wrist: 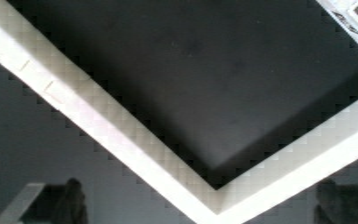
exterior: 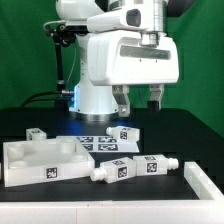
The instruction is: Assemble one leg
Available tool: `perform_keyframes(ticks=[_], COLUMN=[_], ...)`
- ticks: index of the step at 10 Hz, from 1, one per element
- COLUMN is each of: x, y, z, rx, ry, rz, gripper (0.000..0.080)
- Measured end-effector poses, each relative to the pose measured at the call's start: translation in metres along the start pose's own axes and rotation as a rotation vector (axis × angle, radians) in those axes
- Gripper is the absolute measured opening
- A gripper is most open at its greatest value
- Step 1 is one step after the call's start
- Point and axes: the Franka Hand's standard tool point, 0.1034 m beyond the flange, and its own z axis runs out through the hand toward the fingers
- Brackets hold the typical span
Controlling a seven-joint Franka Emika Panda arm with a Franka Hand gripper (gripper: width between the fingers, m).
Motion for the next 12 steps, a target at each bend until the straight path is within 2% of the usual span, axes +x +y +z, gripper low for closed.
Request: perform_keyframes(ticks=[7, 8, 9, 10, 11, 12], x=[0.001, 0.006, 0.014, 0.013, 0.006, 0.006], y=[0.0, -0.009, -0.025, -0.032, -0.025, -0.025], z=[0.001, 0.004, 0.008, 0.012, 0.012, 0.012], rx=[-0.007, -0.036, -0.05, -0.043, -0.031, -0.033], ry=[0.002, 0.001, -0.008, -0.014, -0.016, -0.016], rz=[-0.016, -0.128, -0.217, -0.244, -0.225, -0.225], gripper=[0.0649, 0.0649, 0.0649, 0.0649, 0.0649, 0.0649])
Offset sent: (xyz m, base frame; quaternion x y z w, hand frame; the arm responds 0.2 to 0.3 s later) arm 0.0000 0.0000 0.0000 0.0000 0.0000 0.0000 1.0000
